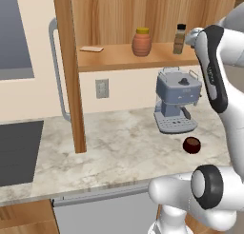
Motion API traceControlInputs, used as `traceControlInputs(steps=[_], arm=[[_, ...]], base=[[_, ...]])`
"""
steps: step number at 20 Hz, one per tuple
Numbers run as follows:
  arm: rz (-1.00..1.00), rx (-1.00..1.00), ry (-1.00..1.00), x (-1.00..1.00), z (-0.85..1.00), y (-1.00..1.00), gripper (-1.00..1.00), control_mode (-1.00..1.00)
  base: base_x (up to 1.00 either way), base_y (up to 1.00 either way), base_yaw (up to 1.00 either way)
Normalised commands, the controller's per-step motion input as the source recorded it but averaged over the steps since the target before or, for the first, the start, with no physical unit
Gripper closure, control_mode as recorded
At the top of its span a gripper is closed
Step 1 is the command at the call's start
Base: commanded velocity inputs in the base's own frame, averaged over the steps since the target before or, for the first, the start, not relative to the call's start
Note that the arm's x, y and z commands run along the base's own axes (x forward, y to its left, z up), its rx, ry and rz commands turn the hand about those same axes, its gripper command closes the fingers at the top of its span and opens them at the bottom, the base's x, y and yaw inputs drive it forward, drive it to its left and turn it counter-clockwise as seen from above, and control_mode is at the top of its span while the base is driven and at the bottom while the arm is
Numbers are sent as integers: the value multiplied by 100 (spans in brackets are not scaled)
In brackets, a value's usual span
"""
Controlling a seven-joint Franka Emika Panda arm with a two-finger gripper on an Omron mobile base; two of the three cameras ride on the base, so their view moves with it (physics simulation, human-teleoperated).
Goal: Pick the cinnamon and honey bottle from the cabinet and place them next to the mug.
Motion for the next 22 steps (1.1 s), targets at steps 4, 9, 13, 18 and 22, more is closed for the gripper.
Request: traceControlInputs(steps=[4, 9, 13, 18, 22], arm=[[-10, 0, 0, 74, 0, 15, -100, -100], [-5, 0, 0, 56, -5, 2, -100, -100], [-2, 0, -5, 26, -7, 0, -100, -100], [0, 0, -15, 22, -2, 0, -100, -100], [0, 0, -10, 5, 0, -2, -100, -100]], base=[[0, 0, 0], [0, 0, 0], [0, 0, 0], [0, 0, 0], [0, 0, 0]])
